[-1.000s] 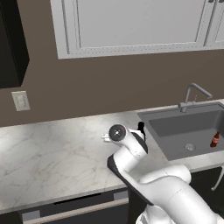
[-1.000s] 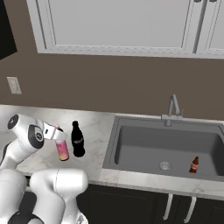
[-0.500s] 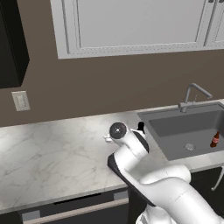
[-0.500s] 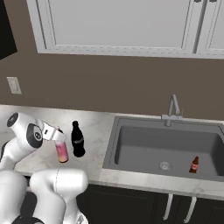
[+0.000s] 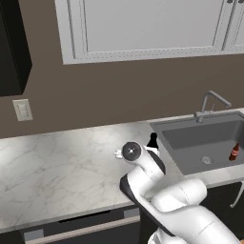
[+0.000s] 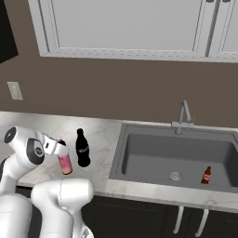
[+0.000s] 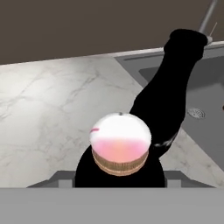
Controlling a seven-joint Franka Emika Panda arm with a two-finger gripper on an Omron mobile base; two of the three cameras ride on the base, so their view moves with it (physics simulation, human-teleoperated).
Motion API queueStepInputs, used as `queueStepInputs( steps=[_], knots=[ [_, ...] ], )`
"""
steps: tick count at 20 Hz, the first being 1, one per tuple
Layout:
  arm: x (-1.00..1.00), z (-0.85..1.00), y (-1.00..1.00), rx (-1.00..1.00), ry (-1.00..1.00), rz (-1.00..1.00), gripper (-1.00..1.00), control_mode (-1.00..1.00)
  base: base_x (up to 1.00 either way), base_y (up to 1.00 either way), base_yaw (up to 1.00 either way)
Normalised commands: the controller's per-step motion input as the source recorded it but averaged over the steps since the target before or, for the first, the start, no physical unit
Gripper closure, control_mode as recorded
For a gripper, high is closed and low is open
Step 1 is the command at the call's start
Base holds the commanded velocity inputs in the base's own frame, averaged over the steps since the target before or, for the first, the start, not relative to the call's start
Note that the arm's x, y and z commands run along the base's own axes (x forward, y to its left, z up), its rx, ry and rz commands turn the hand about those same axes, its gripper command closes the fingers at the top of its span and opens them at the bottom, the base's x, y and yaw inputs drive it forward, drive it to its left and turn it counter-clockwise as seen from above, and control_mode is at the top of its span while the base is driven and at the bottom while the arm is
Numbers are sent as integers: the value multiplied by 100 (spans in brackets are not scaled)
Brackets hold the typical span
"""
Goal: Place the large bottle from the dining counter next to the other large bottle outside the sink, and place the small bottle from the dining counter next to the other small bottle inside the sink.
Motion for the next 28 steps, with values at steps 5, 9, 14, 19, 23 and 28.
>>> queueStepInputs(
  steps=[5, 9, 14, 19, 23, 28],
  knots=[
    [-3, -24, -30, 3, -4, -1, -100, -100, 0, 0, 0],
    [-34, 14, -31, 9, -1, -1, -100, -100, 0, 0, 0],
    [-42, 27, -13, 10, 0, 0, -100, -100, 0, 0, 0],
    [-11, 32, 3, 9, -1, 0, -100, -100, 0, 0, 0],
    [-2, 61, 10, 8, 0, 0, -100, -100, 0, 0, 0],
    [-23, 75, 0, 7, 0, 0, -100, -100, 0, 0, 0]
  ],
)
